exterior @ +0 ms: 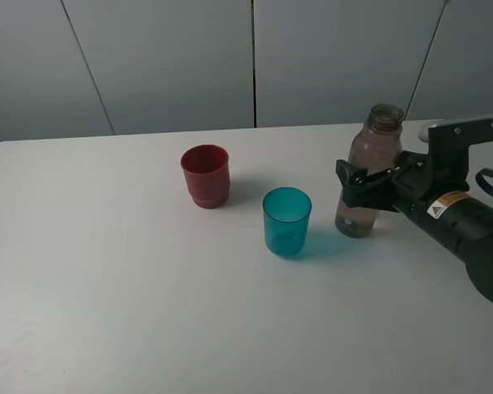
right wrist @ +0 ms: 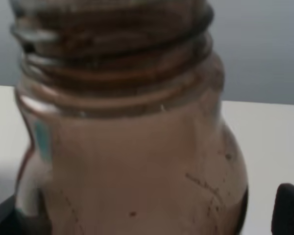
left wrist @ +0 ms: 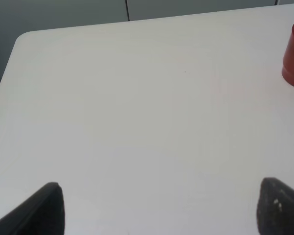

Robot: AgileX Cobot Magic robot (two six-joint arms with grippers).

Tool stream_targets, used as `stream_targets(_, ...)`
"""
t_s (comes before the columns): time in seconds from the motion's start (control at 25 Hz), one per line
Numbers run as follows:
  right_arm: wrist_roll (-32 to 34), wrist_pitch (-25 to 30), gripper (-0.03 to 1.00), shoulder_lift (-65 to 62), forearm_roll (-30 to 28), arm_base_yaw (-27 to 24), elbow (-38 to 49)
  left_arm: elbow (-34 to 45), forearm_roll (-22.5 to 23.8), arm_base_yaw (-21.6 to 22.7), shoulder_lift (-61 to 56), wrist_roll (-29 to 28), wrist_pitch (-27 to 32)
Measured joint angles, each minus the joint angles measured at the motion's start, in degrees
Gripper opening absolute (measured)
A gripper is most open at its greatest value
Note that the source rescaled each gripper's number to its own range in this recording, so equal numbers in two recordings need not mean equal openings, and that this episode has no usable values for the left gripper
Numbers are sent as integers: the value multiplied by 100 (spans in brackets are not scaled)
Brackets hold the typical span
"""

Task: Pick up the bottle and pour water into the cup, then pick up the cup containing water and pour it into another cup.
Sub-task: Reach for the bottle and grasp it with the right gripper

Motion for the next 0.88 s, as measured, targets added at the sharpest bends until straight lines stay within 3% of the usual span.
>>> stream_targets(0.68, 82, -10, 99, 643, 30, 0, -600, 0, 0, 0, 0, 0, 0)
stream_targets(0.72, 82, -10, 84, 643, 30, 0, -600, 0, 0, 0, 0, 0, 0)
stream_targets(0.76, 82, -10, 54, 643, 30, 0, -600, 0, 0, 0, 0, 0, 0)
stream_targets(0.8, 82, -10, 17, 643, 30, 0, -600, 0, 0, 0, 0, 0, 0)
stream_targets(0.84, 97, -12, 1, 648, 30, 0, -600, 0, 0, 0, 0, 0, 0)
stream_targets(0.88, 97, -12, 0, 648, 30, 0, -600, 0, 0, 0, 0, 0, 0)
